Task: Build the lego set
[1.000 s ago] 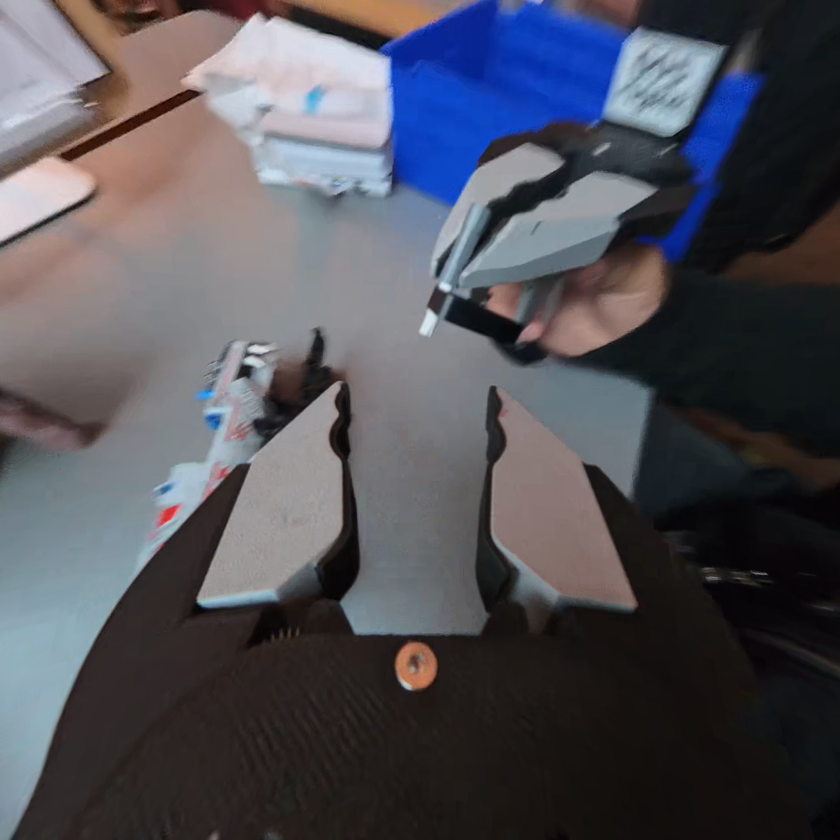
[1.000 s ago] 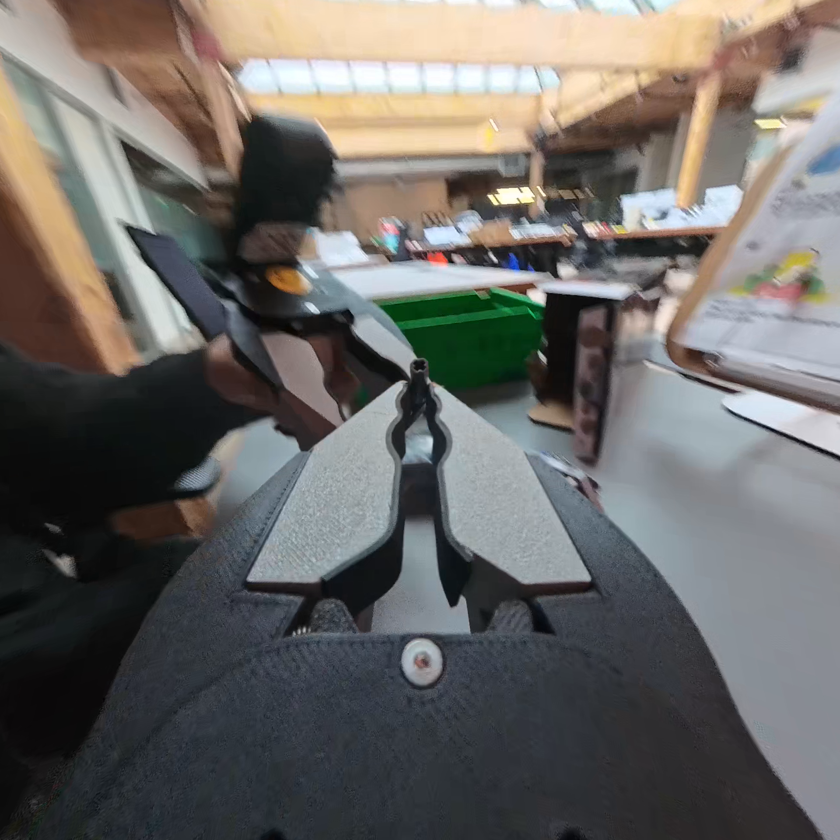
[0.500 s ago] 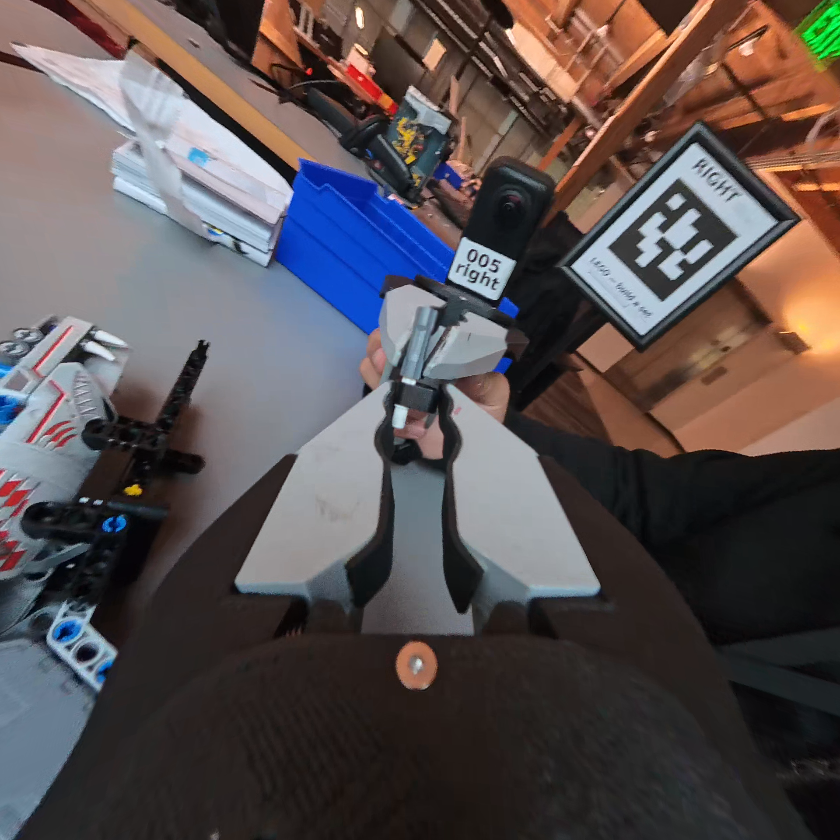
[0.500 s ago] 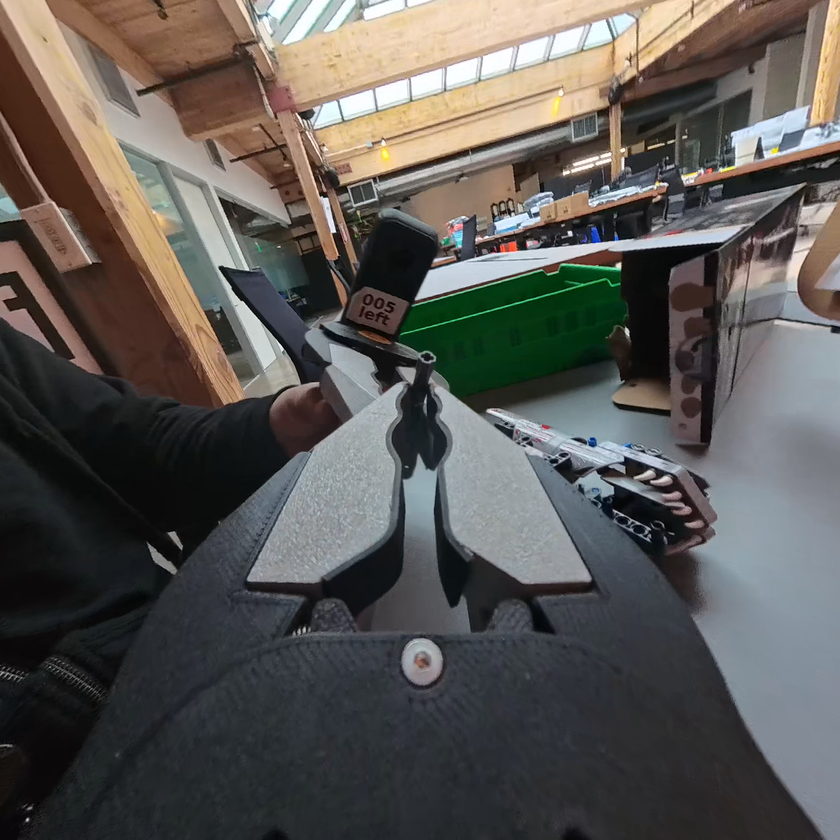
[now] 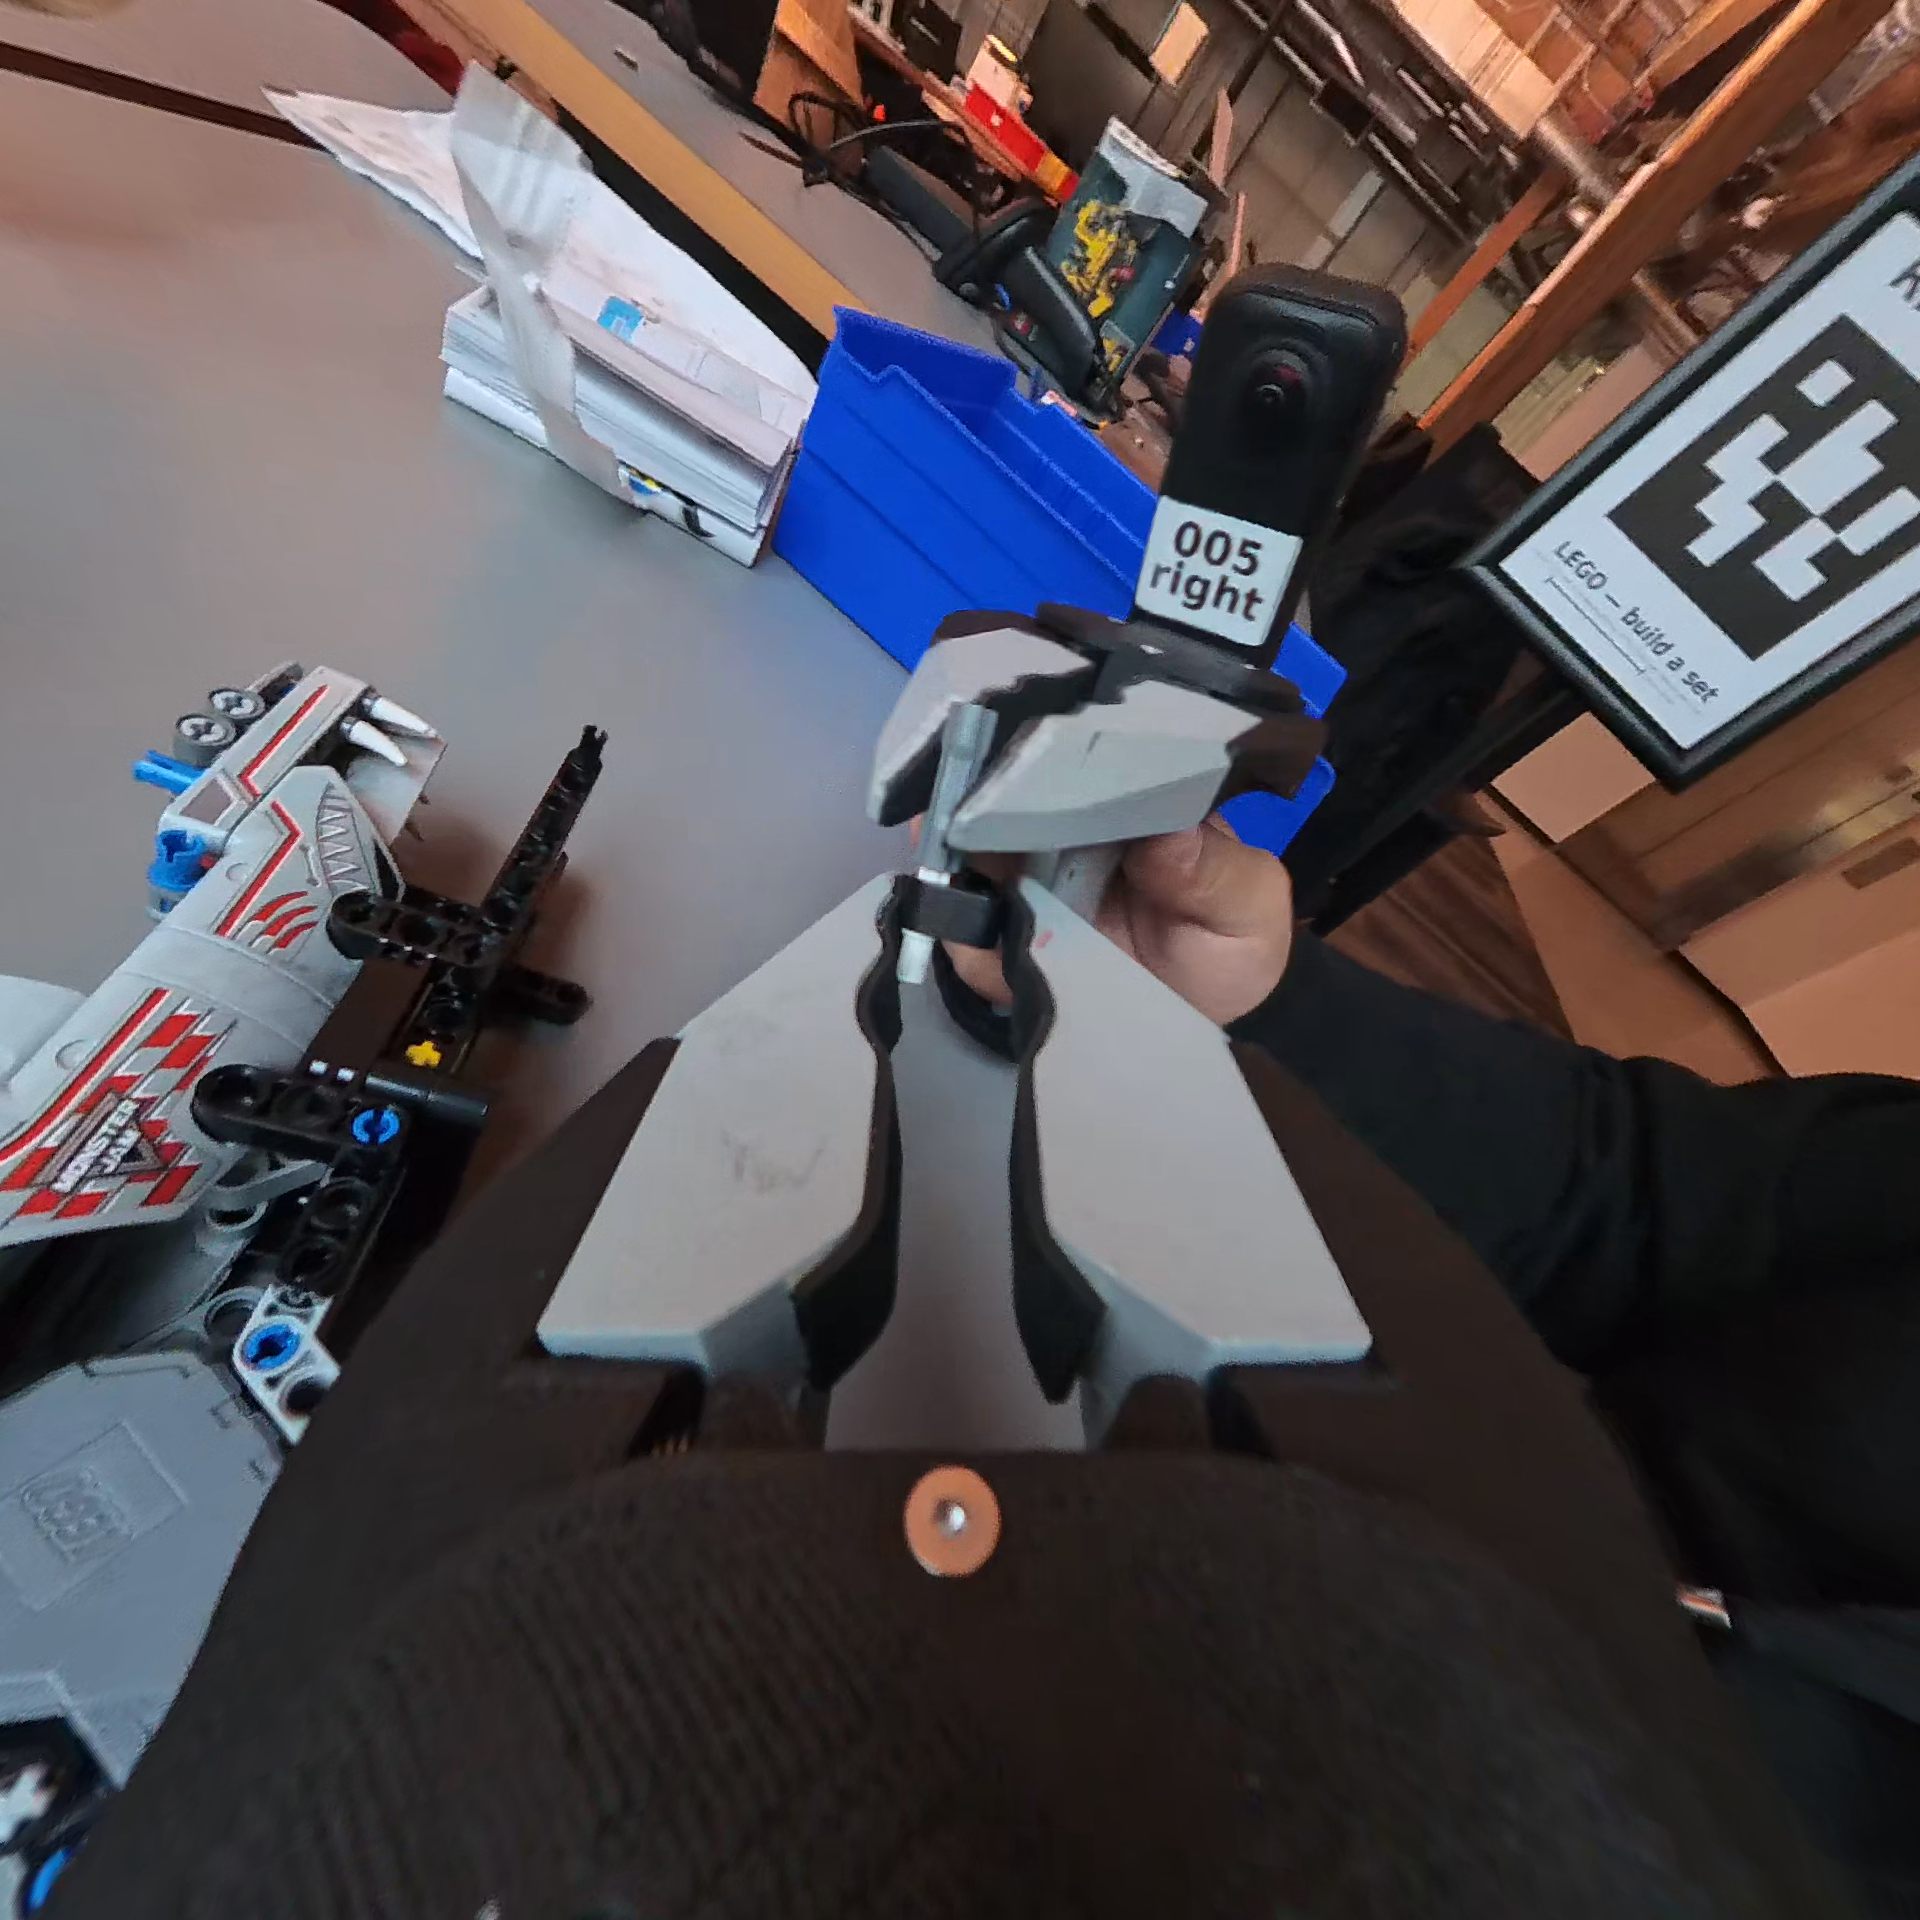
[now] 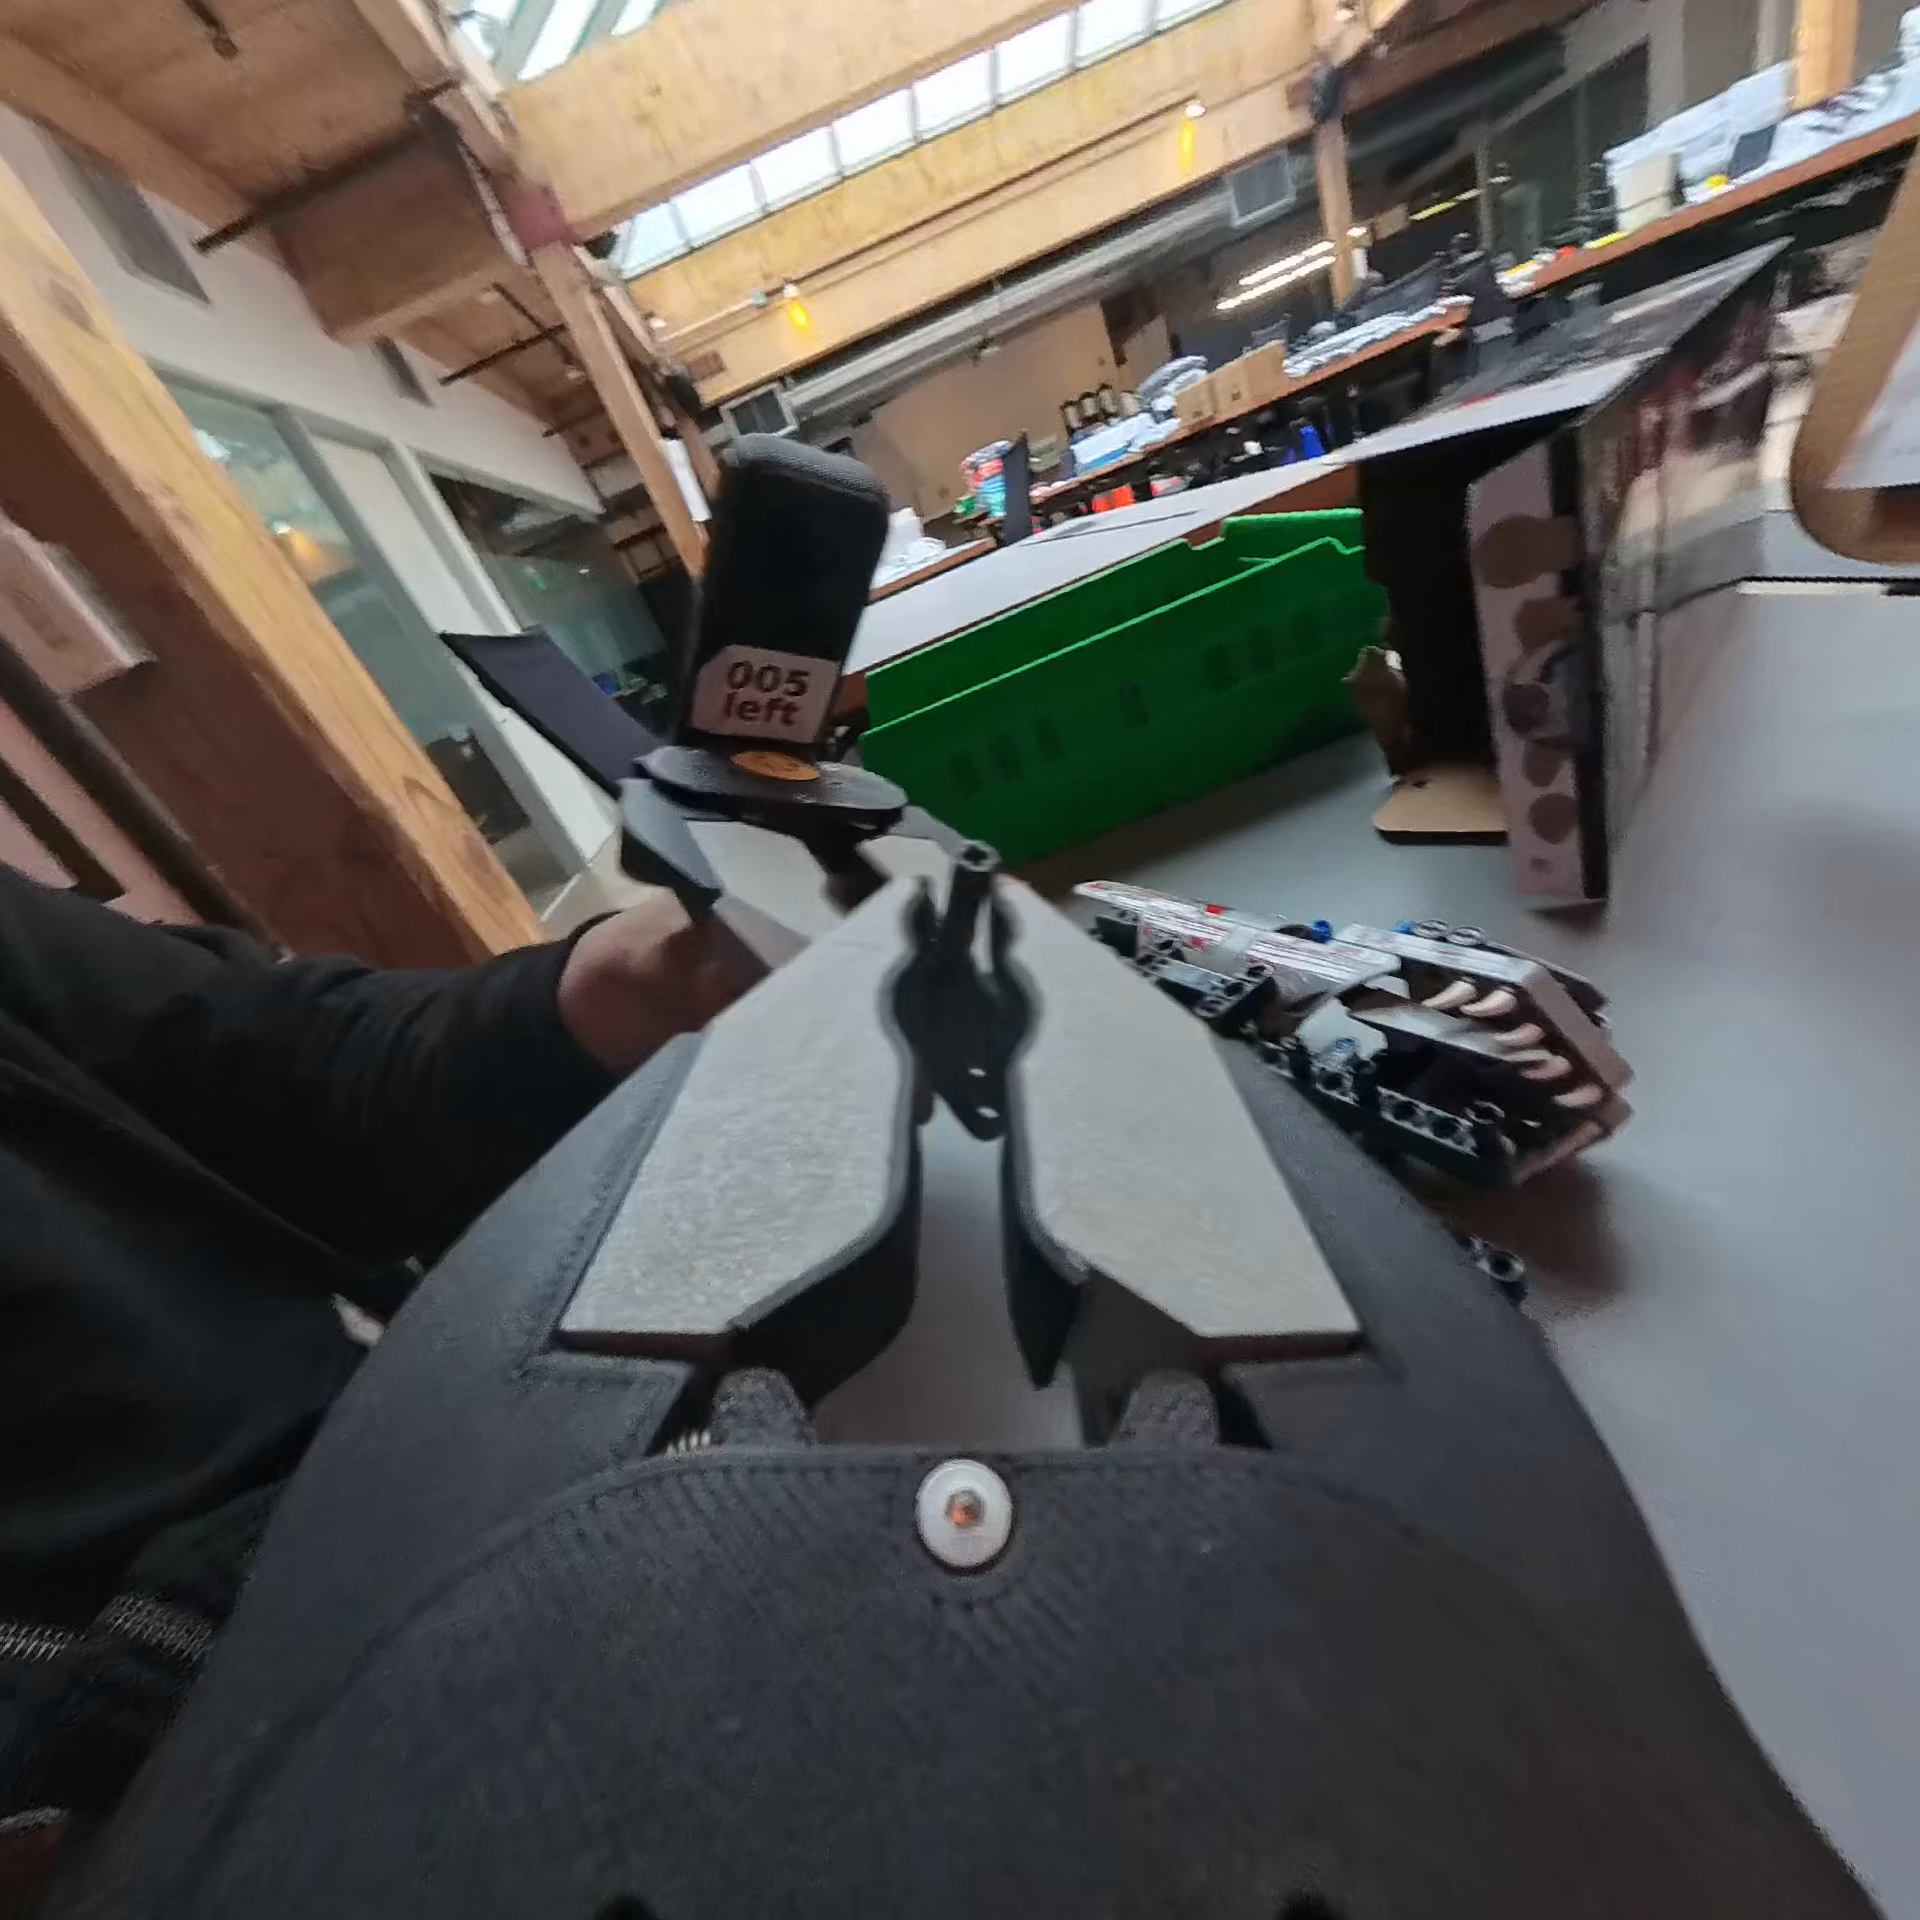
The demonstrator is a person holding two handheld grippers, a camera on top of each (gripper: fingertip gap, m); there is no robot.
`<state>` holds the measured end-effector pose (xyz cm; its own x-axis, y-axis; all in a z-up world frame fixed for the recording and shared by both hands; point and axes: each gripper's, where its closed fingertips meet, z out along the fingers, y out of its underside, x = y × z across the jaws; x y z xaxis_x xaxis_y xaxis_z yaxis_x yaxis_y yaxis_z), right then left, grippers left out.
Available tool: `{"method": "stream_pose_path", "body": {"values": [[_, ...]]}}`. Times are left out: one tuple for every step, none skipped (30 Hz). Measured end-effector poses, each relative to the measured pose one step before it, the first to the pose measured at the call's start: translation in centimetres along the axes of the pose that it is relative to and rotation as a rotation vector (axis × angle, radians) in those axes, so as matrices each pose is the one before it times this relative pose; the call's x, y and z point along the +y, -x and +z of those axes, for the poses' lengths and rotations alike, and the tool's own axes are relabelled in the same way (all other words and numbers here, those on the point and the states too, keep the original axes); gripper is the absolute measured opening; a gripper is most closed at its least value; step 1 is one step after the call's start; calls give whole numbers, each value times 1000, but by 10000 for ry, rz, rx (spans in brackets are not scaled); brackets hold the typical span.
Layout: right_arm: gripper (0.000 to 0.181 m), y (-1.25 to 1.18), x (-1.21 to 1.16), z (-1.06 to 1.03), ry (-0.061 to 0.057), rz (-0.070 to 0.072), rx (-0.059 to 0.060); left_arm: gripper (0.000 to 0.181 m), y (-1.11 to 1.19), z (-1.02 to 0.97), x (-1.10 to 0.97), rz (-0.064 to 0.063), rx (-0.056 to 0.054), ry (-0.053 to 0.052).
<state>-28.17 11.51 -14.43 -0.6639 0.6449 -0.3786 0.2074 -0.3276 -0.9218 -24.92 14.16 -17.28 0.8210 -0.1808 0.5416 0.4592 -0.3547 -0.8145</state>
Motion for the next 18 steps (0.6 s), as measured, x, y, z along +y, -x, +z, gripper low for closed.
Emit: {"method": "stream_pose_path", "body": {"values": [[4,-44,31,81,-48,311,-111,16,61,14,-10,19,-36,-67],[2,6,61,36,-12,439,-190,15,24,-37,28,-11,13,-48],[2,-90,60,20,-20,321,-63,15,74,0,14,-70,-22,-118],[2,-135,-27,43,-67,210,48,15,30,7,-109,-166,79,-243],[2,-165,-119,67,-142,194,100,15,43,-7,-197,-256,140,-315],[2,-226,-248,54,-253,182,132,15,92,-7,-239,-278,123,-312],[2,-240,-748,-98,-626,150,150,14,107,11,-163,-323,94,-244],[2,-292,-2098,-747,-1338,208,141,15,430,178,982,-313,-74,379],[1,-206,-3059,-1188,-1438,265,-10,14,365,192,924,-256,44,96],[1,54,-2547,-774,-731,-61,-70,14,-11,-48,394,-461,247,-36],[1,294,-1001,-114,190,-445,-53,14,-770,-299,-624,56,391,-249],[1,347,663,326,1030,-355,-23,14,-402,-120,-284,267,-25,223],[1,-11,1520,383,1361,-191,275,14,-220,-29,-241,470,-214,278],[1,-648,1950,211,1476,-283,719,15,-156,-41,-205,548,-238,291],[1,-1186,2257,-4,1609,-575,1049,15,-85,-188,-397,616,-248,57],[2,-1434,2135,-83,1404,-925,1184,15,117,-286,-514,627,-304,-120],[2,-1308,1815,48,962,-972,1118,15,271,-289,-368,535,-290,-106],[10,-763,1554,286,623,-693,768,16,437,-250,-121,262,-287,-15]]}}
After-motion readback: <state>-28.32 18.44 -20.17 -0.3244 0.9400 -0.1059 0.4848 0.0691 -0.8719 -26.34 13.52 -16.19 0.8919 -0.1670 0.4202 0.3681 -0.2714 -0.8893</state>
